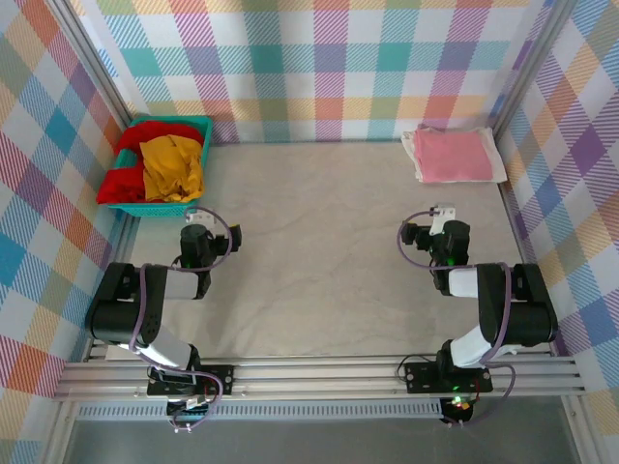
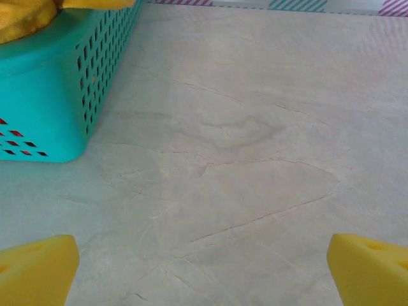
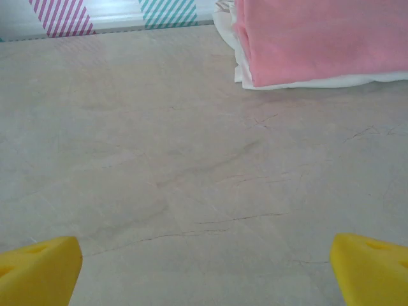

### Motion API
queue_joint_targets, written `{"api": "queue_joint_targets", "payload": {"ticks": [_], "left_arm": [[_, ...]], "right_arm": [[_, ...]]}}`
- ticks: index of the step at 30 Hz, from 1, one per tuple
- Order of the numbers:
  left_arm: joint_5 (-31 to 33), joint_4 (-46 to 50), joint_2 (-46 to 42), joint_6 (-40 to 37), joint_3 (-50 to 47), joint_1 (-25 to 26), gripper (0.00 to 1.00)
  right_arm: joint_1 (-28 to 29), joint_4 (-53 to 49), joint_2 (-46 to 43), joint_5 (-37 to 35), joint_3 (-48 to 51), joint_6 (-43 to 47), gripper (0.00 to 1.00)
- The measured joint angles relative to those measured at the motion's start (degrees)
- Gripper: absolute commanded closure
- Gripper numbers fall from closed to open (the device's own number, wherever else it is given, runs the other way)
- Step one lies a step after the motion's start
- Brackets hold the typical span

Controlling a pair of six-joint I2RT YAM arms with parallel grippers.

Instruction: Fold and stack the t-shirts

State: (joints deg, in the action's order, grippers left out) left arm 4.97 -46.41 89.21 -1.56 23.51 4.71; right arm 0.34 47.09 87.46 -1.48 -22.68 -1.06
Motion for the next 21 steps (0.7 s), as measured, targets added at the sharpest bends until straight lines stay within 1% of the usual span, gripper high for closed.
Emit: {"api": "queue_joint_targets", "payload": {"ticks": [11,21], "left_arm": [[-0.04,0.02,0.0,0.0,0.0,-0.04,0.0],[-2.05,0.68,0.0,0.02,0.02,-1.42,0.0]], "right_arm": [[0.0,0.0,0.0,0.0,0.0,0.0,0.0],[0.0,0.07,0.0,-0.02,0.0,-0.02,0.0]]}}
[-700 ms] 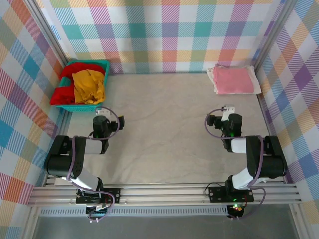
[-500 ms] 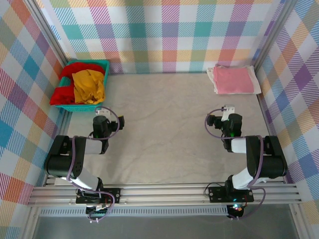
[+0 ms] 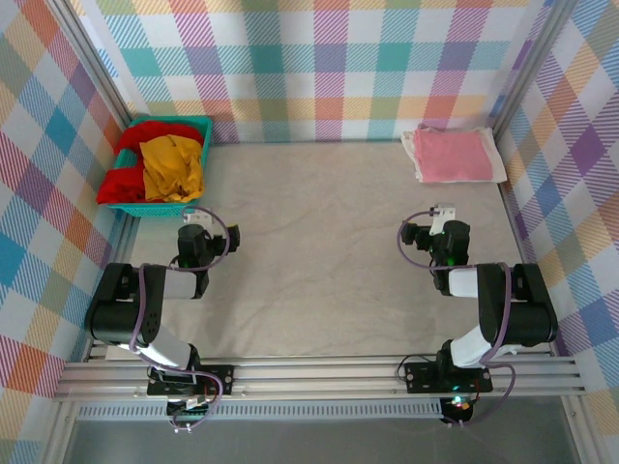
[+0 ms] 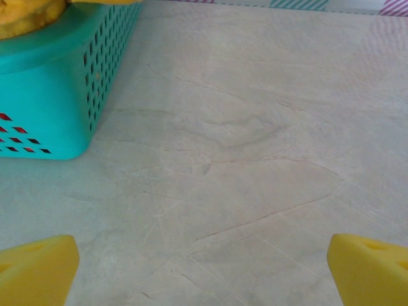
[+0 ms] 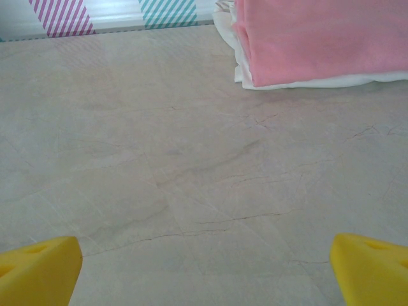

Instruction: Fold and stack the t-shirts

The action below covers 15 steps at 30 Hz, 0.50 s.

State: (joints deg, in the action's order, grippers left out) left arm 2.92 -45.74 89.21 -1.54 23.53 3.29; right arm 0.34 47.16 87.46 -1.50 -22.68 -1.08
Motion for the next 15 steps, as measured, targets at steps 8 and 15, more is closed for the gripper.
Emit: {"api": "queue_joint_targets", "payload": {"ticks": [8,15], "left_arm": [[1.62,14.69,-22.69,0.63,1.01,2.62,0.0],[-0.07,21.84,-33.7,2.19,12.7,2.86,0.0]], "right_arm": [[0.33,-18.93,-21.24,-3.61,-3.78,-4.0,0.0],[1.25,-25.4,-30.34,-0.83,-11.1,-7.85,0.0]]}}
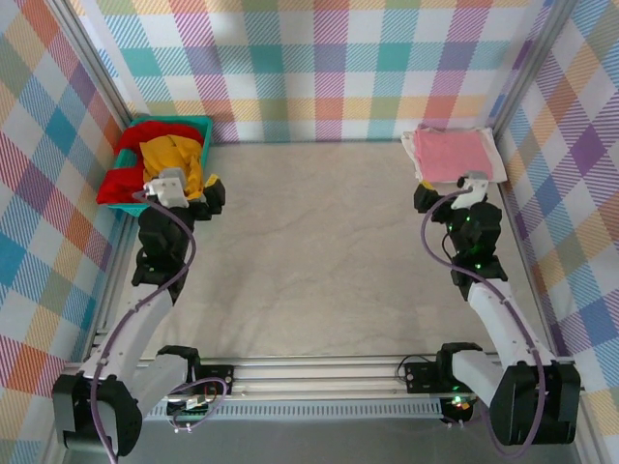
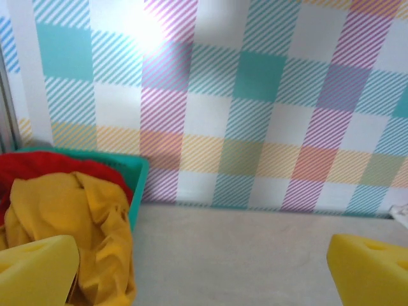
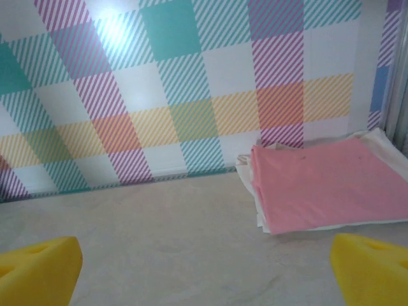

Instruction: Fold and stack the t-shirts

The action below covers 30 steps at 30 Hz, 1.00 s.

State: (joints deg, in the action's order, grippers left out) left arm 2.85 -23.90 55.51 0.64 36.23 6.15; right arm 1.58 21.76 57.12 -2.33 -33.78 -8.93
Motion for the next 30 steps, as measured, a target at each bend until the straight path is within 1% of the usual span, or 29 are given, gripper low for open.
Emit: {"api": "queue_joint_targets", "payload": {"ticks": [3,5,6,7,8,9,11,14,17,20,22,25,29,30], "left_arm": [[2.97,2.69,0.63,0.63,-2.84,0.11,0.0],[5.64,8.22,4.33,0.98,-0.96,-0.33,0.0],[6.25,12.33,7.5,1.18,2.56,-0.9,0.0],[6.51,16.74,11.58,1.64,7.96,-1.75,0.0],[6.78,18.93,14.6,1.81,12.28,-2.29,0.0],[7.02,23.98,19.76,2.54,20.61,-3.52,0.0],[8.13,29.99,28.85,3.23,35.89,-5.22,0.02],[9.4,37.77,39.98,3.63,54.14,-6.84,0.06],[10.29,46.05,50.34,4.63,68.15,-8.0,0.05],[10.34,53.55,59.54,5.7,78.05,-8.98,0.05],[10.34,58.05,65.35,6.14,84.04,-9.66,0.06],[10.32,62.79,71.69,6.4,89.48,-10.73,0.06],[10.32,66.05,76.08,6.91,91.49,-12.76,0.1],[10.34,66.2,76.61,7.08,91.6,-13.27,0.14]], "right_arm": [[0.11,-2.95,2.1,-0.24,2.8,-0.76,0.0],[0.13,-6.91,4.09,0.35,2.58,-1.44,0.0],[0.44,-8.76,5.14,1.11,1.81,-1.77,0.0],[0.81,-10.38,6.36,1.73,0.37,-2.21,0.0],[1.31,-11.58,7.3,2.14,-1.16,-2.43,0.02],[2.4,-13.25,8.55,2.49,-3.43,-2.51,0.02],[5.44,-16.28,11.87,3.32,-9.92,-2.69,0.03],[10.01,-18.97,16.61,4.63,-19.34,-2.62,0.05],[14.23,-21.07,19.91,5.49,-25.59,-2.6,0.05],[17.03,-22.36,21.42,6.12,-28.24,-2.67,0.05],[18.05,-23.02,21.42,6.32,-28.26,-2.67,0.05],[18.38,-23.58,21.24,6.25,-27.8,-2.69,0.05],[18.38,-25.53,19.37,5.75,-26.21,-2.6,0.06],[18.38,-26.08,18.56,5.49,-25.62,-2.56,0.06]]}}
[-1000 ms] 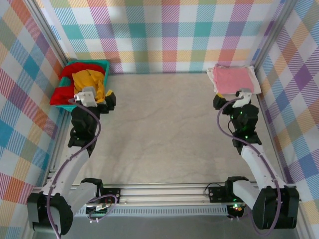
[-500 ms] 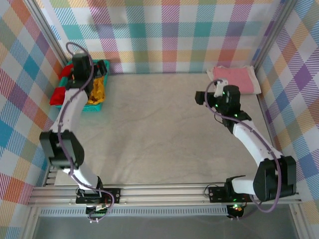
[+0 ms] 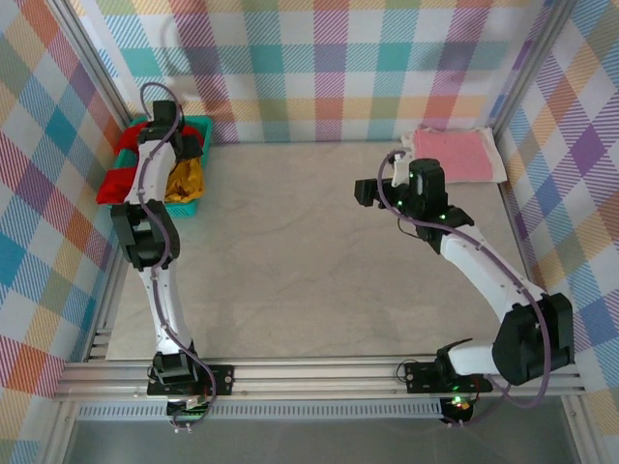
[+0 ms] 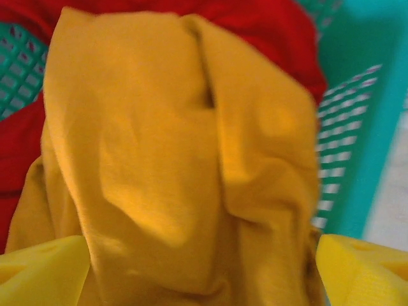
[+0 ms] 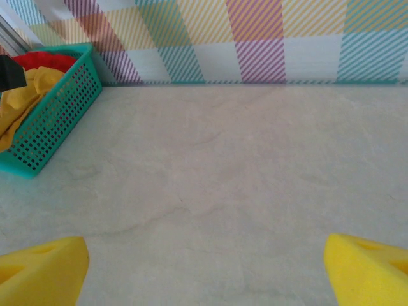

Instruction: Fold and stack the t-shirts

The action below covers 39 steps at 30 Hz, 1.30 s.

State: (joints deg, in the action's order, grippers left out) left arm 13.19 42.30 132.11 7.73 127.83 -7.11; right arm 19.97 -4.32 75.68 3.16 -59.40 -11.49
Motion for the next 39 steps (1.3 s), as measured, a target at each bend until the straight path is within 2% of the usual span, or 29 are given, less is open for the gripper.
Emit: {"api": "queue_joint_targets", "payload": {"ticks": [3,7,11,15,19,25,29,32,33,34,36,38,39], "left_arm": [[-0.17,0.17,1.79,0.09,0.7,-1.62,0.28],[-0.55,0.22,4.42,0.09,2.6,-2.54,0.67],[-1.09,1.07,7.37,-0.24,6.82,-2.64,1.0],[-1.4,1.81,6.95,-0.76,8.11,-2.62,1.0],[-2.12,1.33,0.44,-0.55,2.45,-2.4,1.0],[-2.73,-0.07,-21.62,0.59,-7.76,-0.02,1.0],[-4.44,-2.05,-33.66,0.92,-7.3,5.4,1.0],[-5.99,-1.75,-37.97,1.31,-4.2,9.31,1.0],[-5.84,-1.2,-38.4,1.55,-2.64,9.92,0.94],[-5.35,-0.68,-38.6,1.79,-1.51,10.08,0.78],[-4.94,-0.17,-38.75,2.75,-2.14,9.05,0.74],[-6.34,-0.22,-38.29,4.09,-5.73,6.47,0.59],[-6.69,0.02,-37.55,4.83,-7.52,5.07,0.56]], "right_arm": [[0.0,-0.74,-2.71,-0.66,2.03,0.22,0.05],[0.0,-1.2,-4.83,-1.05,3.58,0.35,0.04],[0.0,-1.53,-4.85,-1.11,3.58,0.35,0.04],[0.0,-2.08,-4.94,-1.11,3.58,0.35,0.04],[0.0,-2.21,-5.27,-1.05,3.58,0.31,0.05],[0.0,-2.05,-6.1,-0.92,3.58,0.09,0.07],[0.0,-1.92,-6.1,-0.94,3.56,0.09,0.07],[0.0,-1.95,-6.1,-0.9,3.06,0.09,0.06],[0.0,-1.86,-6.1,-0.81,2.8,0.07,0.06],[0.0,-1.57,-6.08,-0.66,2.51,-0.11,0.06],[0.0,-0.81,-6.08,-0.28,2.49,-0.35,0.06],[0.0,-0.22,-5.97,0.31,2.51,-1.09,0.06],[0.0,0.0,-5.86,0.59,2.51,-1.31,0.06]]}}
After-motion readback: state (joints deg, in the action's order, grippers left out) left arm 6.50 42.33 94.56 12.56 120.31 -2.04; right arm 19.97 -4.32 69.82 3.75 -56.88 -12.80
